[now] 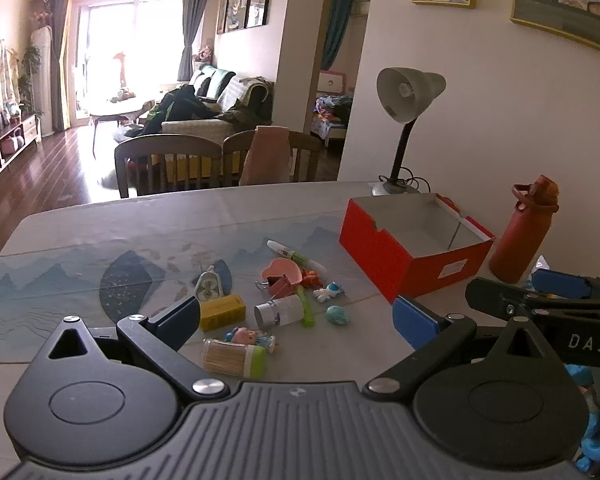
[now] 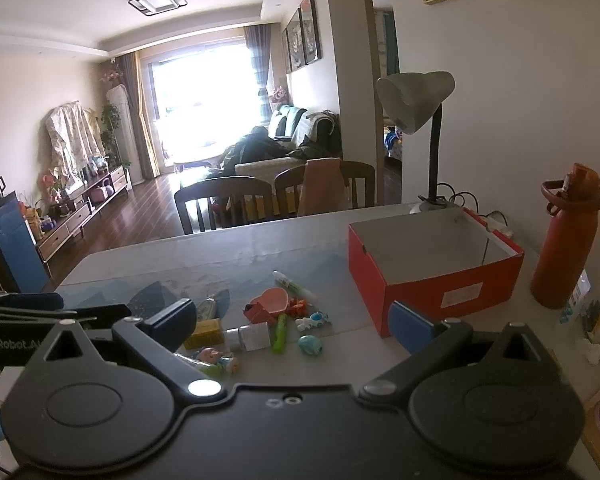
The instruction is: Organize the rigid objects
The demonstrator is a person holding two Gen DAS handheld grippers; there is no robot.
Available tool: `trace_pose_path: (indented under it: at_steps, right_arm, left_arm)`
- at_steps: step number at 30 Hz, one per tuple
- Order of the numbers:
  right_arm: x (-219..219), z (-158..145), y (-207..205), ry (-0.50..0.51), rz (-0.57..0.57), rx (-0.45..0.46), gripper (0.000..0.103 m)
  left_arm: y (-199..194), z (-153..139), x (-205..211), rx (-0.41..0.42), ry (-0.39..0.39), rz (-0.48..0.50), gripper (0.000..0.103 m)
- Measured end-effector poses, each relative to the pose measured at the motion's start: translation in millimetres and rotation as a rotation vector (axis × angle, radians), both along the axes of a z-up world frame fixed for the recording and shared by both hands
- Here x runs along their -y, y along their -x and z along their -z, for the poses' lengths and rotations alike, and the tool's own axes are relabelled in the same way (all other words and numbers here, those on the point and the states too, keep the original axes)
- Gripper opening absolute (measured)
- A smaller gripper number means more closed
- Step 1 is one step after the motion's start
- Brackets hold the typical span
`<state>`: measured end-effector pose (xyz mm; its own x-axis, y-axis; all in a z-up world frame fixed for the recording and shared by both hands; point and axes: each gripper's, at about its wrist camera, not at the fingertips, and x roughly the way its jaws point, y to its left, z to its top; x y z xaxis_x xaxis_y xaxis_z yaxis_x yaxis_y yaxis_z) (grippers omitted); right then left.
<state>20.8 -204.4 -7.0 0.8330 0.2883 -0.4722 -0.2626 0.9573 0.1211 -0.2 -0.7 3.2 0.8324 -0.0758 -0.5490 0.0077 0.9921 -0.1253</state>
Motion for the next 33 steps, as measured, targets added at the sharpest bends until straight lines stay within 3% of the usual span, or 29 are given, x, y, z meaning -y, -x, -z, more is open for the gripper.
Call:
trace_pose_path:
  at_steps: [33]
  right_arm:
    - [-10.2, -3.8, -2.7, -0.013, -0.071, 0.000, 0.102]
  left_arm:
    - [-4.0, 3.9, -9.3, 0.015, 0.014, 0.005, 0.103]
